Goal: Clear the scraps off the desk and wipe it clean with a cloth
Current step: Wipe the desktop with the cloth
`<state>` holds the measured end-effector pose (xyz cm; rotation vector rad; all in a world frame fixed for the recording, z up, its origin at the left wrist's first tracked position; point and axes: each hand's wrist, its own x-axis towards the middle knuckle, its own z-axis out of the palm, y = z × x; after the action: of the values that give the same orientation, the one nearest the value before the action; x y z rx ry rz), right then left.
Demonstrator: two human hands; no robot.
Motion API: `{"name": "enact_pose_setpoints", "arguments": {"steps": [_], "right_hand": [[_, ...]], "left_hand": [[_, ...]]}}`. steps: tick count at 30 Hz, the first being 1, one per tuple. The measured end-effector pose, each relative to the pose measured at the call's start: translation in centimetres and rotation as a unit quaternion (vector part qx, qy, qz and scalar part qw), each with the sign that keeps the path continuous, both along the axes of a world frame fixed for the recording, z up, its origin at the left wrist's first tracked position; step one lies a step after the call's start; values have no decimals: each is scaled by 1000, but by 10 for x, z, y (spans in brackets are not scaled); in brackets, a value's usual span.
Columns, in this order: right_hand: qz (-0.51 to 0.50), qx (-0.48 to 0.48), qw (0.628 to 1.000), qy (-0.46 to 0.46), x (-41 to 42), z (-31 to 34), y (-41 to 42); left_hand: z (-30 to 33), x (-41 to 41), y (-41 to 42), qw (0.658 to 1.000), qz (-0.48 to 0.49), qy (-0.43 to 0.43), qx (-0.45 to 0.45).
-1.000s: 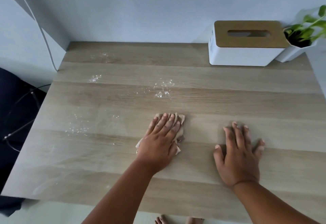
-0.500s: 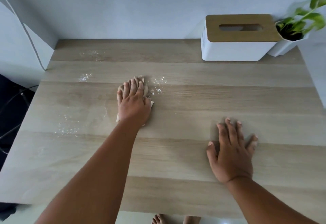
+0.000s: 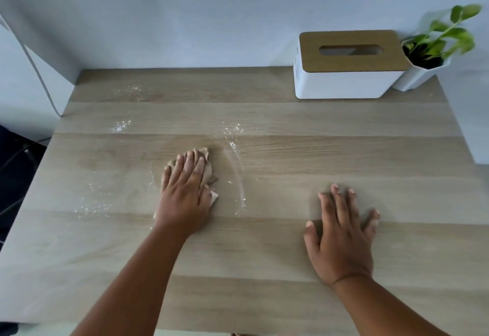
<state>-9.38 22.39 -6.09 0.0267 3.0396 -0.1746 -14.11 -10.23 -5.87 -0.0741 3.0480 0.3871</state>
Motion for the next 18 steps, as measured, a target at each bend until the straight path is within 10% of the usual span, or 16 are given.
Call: {"name": "enact_pose_setpoints", "arguments": {"steps": [4,14,18], "right_hand": [[0,10,1000,-19,-1,0,1],[-4,1,1000,-10,0,0,1],[0,0,1000,-4,0,-1,2]], "left_hand": [[4,-71,15,996,80,-30,-9],[16,-49,46,960,-279,-33,11],[11,-37,2,979,-201,-20,25]]}}
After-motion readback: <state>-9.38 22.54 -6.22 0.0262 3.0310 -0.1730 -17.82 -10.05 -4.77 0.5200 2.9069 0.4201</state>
